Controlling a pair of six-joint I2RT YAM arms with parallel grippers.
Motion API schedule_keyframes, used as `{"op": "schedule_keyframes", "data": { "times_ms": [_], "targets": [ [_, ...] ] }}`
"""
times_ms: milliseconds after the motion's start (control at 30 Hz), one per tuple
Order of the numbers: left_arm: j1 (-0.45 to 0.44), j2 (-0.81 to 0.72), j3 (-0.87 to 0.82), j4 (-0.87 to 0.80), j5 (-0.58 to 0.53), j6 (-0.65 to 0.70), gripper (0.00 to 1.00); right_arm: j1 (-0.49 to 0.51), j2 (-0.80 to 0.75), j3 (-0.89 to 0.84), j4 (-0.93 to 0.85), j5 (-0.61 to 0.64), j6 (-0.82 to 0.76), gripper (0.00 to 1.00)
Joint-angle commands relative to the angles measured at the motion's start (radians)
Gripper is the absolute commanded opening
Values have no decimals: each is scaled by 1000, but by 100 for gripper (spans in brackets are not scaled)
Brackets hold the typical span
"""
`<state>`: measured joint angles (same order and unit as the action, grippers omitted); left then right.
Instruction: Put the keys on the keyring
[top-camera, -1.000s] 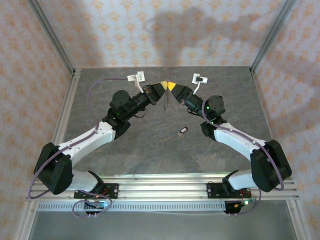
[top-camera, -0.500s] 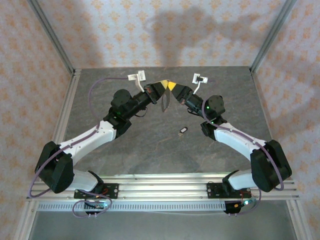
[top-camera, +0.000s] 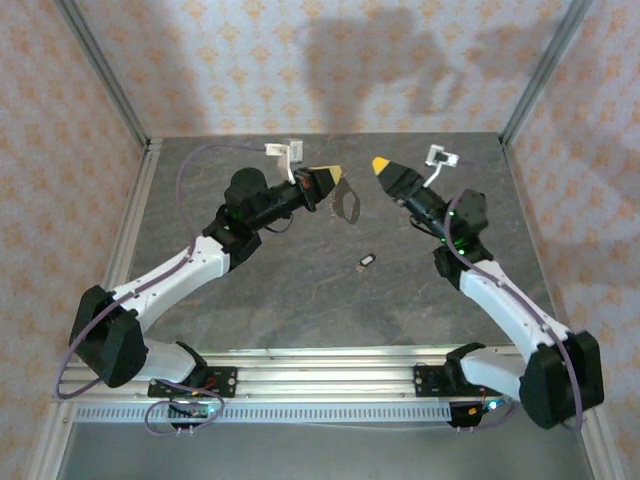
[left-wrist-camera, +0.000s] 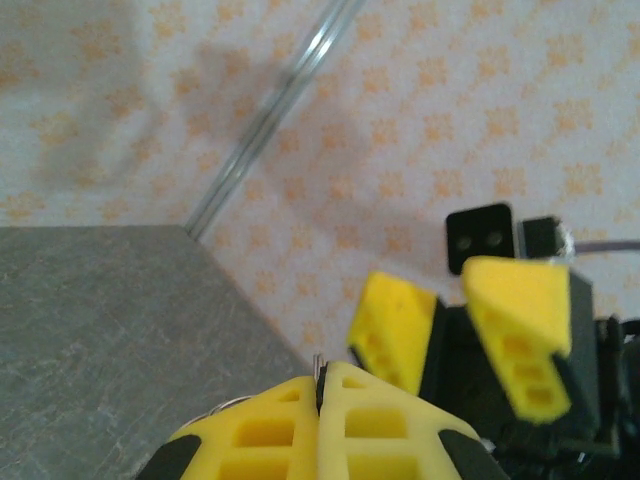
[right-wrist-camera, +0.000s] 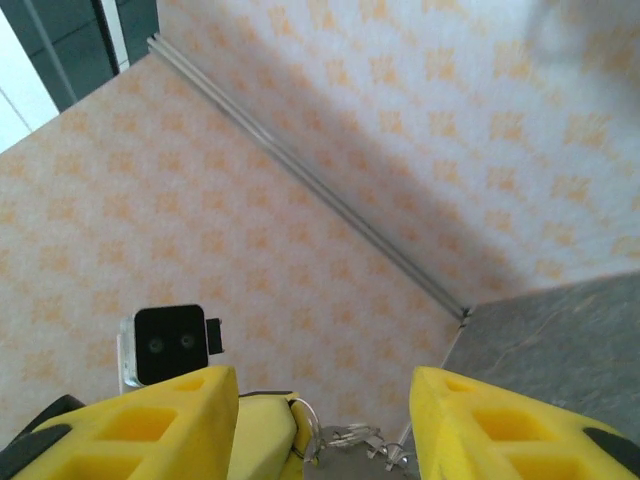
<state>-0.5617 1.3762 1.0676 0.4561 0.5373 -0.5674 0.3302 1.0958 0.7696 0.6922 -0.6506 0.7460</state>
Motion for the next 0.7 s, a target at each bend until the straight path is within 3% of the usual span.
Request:
{"op": "schedule_keyframes", "data": {
  "times_ms": [0,133,333,667],
  "targets": [
    [34,-26,87,-106,149,124,0,-16,-49,57,-164,-49,-90,49],
    [61,6,161,-203,272,191,0,-24,-36,111,-248,-122,-144,48],
    [73,48,253,-320,397,258,0,-26,12,146,-191,-294,-131,44],
    [74,75,299,-343,458,260,0,-4,45,148,-116,-361,-94,40]
  ]
}}
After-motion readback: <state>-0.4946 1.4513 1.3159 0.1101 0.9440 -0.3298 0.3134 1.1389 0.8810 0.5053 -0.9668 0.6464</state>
